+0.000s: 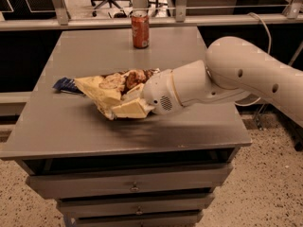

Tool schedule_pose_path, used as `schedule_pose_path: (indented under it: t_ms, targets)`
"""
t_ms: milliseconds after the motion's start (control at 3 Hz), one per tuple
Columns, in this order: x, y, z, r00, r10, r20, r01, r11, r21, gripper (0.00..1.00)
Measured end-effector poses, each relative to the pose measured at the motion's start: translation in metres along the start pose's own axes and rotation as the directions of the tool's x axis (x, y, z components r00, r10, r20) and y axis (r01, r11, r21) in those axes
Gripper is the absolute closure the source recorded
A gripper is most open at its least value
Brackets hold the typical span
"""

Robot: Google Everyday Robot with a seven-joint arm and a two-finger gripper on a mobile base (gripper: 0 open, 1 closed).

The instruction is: Move brown chip bag near rxbar blueberry

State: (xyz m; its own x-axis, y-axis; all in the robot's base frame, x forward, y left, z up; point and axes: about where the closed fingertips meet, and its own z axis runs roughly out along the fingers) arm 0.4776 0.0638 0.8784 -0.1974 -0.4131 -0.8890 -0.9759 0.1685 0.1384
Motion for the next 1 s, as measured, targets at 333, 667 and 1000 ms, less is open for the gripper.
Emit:
schedule_pose_path:
  t_ms: [333, 667, 1000]
  targets:
    - [0.017, 0.003, 0.013, 0.999, 0.006, -0.053, -0.006, 1.0000, -0.007, 0.67]
    - [0.030, 0.001, 0.019, 0.996, 0.006, -0.091, -0.004, 0.9998, 0.020, 0.44]
    - [0.044, -0.005, 0.020, 0.990, 0.008, -0.138, 0.001, 0.9982, 0.061, 0.20]
